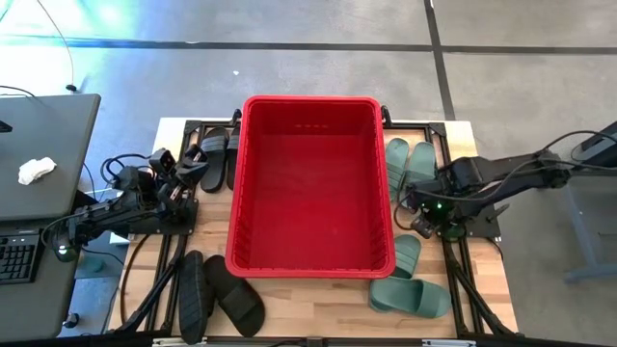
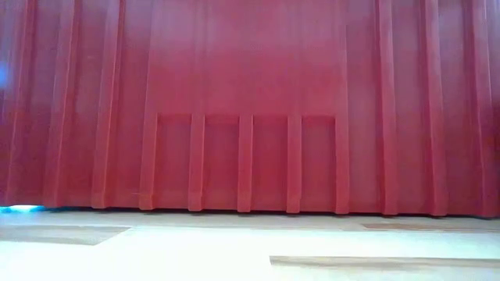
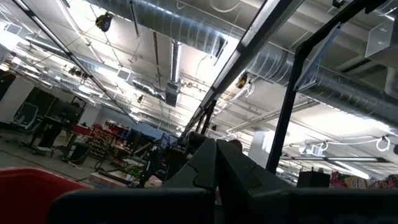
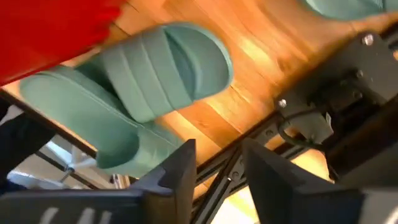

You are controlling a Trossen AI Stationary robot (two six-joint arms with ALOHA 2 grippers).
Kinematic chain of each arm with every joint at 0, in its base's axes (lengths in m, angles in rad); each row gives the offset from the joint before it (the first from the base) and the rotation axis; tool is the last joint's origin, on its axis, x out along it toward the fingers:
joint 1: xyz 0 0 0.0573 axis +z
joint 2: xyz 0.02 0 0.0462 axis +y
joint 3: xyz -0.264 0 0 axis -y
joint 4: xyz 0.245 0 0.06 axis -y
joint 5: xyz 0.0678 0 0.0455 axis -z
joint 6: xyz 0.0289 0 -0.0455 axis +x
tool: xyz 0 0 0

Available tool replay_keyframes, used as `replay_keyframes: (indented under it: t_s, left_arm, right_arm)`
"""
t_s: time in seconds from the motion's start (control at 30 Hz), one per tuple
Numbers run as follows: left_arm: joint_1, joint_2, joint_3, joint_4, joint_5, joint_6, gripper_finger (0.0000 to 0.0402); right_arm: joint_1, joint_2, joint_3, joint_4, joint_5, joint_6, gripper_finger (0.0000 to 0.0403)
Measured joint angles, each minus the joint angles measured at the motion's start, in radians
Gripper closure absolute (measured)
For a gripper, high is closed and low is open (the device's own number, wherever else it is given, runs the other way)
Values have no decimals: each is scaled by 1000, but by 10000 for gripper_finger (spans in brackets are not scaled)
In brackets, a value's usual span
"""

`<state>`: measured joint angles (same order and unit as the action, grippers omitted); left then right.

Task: Pick and place slides into bin
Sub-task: Put the green slide into the red container

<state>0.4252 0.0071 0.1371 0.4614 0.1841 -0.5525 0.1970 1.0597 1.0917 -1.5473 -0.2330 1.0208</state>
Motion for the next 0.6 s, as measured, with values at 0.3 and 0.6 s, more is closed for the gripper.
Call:
replay_keyframes:
  t_s: [0.3,0.6]
  left_arm:
    - [0,0,0,-31,0,52,401]
    - [0,0,0,-46,0,54,401]
  right_arm:
    - [129,30,-59,-23,426,190,261]
    - [211,175,-122,-23,590,141,261]
